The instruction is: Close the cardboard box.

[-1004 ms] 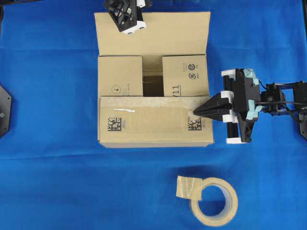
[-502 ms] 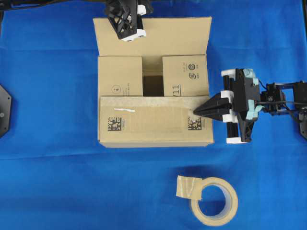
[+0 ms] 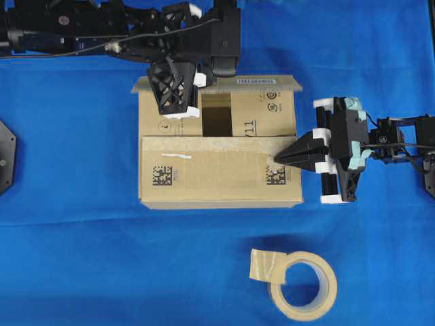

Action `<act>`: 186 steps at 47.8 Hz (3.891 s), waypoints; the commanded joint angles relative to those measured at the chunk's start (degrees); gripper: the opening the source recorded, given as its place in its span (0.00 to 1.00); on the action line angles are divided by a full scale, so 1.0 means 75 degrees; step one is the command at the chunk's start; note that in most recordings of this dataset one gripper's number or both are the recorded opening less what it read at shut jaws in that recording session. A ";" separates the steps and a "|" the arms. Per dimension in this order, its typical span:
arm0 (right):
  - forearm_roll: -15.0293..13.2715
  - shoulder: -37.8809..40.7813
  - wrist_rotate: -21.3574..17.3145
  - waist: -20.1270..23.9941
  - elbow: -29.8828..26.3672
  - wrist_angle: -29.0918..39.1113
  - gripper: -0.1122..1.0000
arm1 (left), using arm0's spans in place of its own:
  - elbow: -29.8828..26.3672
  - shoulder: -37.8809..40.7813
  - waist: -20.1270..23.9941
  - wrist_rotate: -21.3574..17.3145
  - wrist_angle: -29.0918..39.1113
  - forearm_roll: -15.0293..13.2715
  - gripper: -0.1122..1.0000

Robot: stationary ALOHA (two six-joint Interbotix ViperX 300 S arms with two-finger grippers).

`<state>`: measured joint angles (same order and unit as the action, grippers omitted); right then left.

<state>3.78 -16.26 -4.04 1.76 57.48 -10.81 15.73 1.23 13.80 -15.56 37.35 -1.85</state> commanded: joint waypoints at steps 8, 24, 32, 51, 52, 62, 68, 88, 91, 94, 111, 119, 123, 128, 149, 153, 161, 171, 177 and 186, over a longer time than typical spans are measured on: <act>-0.0035 -0.0023 0.0035 0.0000 -0.0141 -0.0035 0.10 | 0.0656 -0.0586 -0.0223 0.0645 -0.0562 0.0000 0.10; -0.0059 -0.0023 0.0059 -0.0152 -0.0152 -0.0059 0.10 | 0.1957 -0.0621 -0.0410 0.1172 -0.2496 -0.0012 0.10; -0.0059 -0.0023 0.0070 -0.0305 -0.0152 -0.0094 0.10 | 0.2355 -0.0586 -0.0410 0.1453 -0.3035 -0.0012 0.10; -0.0059 -0.0023 0.0082 -0.0691 -0.0070 -0.0105 0.10 | 0.2531 -0.0680 -0.0434 0.1512 -0.3211 -0.0012 0.10; -0.0059 -0.0023 0.0082 -0.0715 -0.0059 -0.0105 0.10 | 0.2531 -0.0680 -0.0434 0.1512 -0.3211 -0.0012 0.10; -0.0059 -0.0023 0.0082 -0.0867 0.0059 -0.0199 0.10 | 0.2531 -0.0680 -0.0469 0.1512 -0.3234 -0.0012 0.10; -0.0059 -0.0023 0.0082 -0.0914 0.0141 -0.0316 0.10 | 0.2531 -0.0680 -0.0480 0.1512 -0.3223 -0.0012 0.10; -0.0059 -0.0023 0.0082 -0.0984 0.0188 -0.0352 0.10 | 0.2531 -0.0680 -0.0563 0.1512 -0.3223 0.0000 0.10; -0.0047 -0.0023 0.0082 -0.0984 0.0188 -0.0352 0.10 | 0.2531 -0.0680 -0.0574 0.1512 -0.3223 -0.0012 0.10; -0.0047 -0.0023 0.0082 -0.0984 0.0188 -0.0352 0.10 | 0.2543 -0.0680 -0.0598 0.1512 -0.3234 -0.0012 0.10; -0.0035 -0.0023 0.0070 -0.0984 0.0188 -0.0352 0.10 | 0.3680 -0.1465 -0.0832 0.1465 -0.4980 0.0000 0.10; -0.0035 -0.0023 0.0070 -0.0984 0.0176 -0.0352 0.10 | 0.4594 -0.2098 -0.0902 0.1477 -0.6480 0.0000 0.10; -0.0035 -0.0023 0.0070 -0.0984 0.0188 -0.0352 0.10 | 0.5004 -0.2332 -0.0891 0.1477 -0.7066 -0.0012 0.10; -0.0023 -0.0023 0.0059 -0.0984 0.0188 -0.0363 0.10 | 0.5461 -0.2484 -0.0902 0.1523 -0.7664 -0.0012 0.10; -0.0012 -0.0023 0.0047 -0.0984 0.0176 -0.0352 0.10 | 0.6457 -0.2426 -0.1395 0.1523 -0.9270 -0.0023 0.10; 0.0000 -0.0012 0.0047 -0.0984 0.0176 -0.0352 0.10 | 0.6527 -0.2414 -0.1406 0.1523 -0.9363 -0.0023 0.10; 0.0000 -0.0023 0.0023 -0.0984 0.0176 -0.0375 0.10 | 0.6586 -0.2262 -0.1406 0.1535 -0.9434 -0.0023 0.10; 0.0000 -0.0023 0.0023 -0.0984 0.0164 -0.0375 0.10 | 0.6598 -0.1992 -0.1395 0.1535 -0.9633 -0.0023 0.10; 0.0000 -0.0023 0.0023 -0.0984 0.0164 -0.0375 0.10 | 0.6609 -0.1887 -0.1406 0.1535 -0.9656 -0.0023 0.10; 0.0000 -0.0023 0.0023 -0.0984 0.0164 -0.0375 0.10 | 0.6609 -0.1852 -0.1406 0.1535 -0.9656 -0.0035 0.10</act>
<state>3.60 -16.26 -3.87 -5.19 59.15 -13.36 65.57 -12.39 3.34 -4.13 -34.80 -1.93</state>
